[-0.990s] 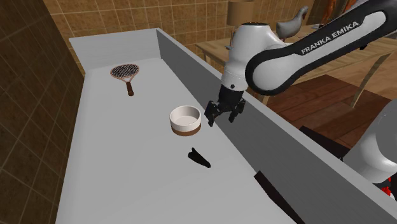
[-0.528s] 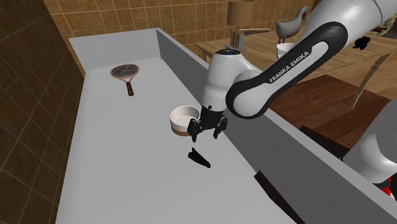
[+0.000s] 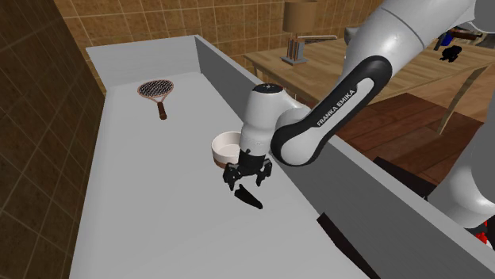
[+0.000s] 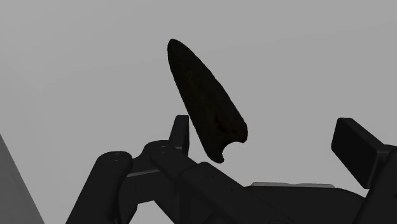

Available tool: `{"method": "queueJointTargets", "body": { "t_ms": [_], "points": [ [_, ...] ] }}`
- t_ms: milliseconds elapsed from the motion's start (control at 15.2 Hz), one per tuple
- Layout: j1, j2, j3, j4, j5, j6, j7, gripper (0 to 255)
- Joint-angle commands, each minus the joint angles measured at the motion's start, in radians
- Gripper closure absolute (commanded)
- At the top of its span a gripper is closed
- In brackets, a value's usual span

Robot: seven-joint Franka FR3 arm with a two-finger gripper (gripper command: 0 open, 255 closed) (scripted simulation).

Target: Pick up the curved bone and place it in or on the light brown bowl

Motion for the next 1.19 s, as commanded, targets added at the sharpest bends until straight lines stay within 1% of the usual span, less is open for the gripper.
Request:
{"method": "queueJointTargets", "body": {
  "t_ms": [0,66,594,660,1122],
  "points": [
    [0.014,0.027,-0.013,0.005,-0.022,0.021,0.016,0],
    [0.024,0.049,-0.024,0.01,-0.039,0.037,0.028,0],
    [0.025,0.049,-0.024,0.009,-0.038,0.037,0.028,0],
    [0.025,0.049,-0.024,0.009,-0.038,0.037,0.028,255],
    [0.025,0.049,-0.024,0.009,-0.038,0.037,0.028,255]
  ]
}}
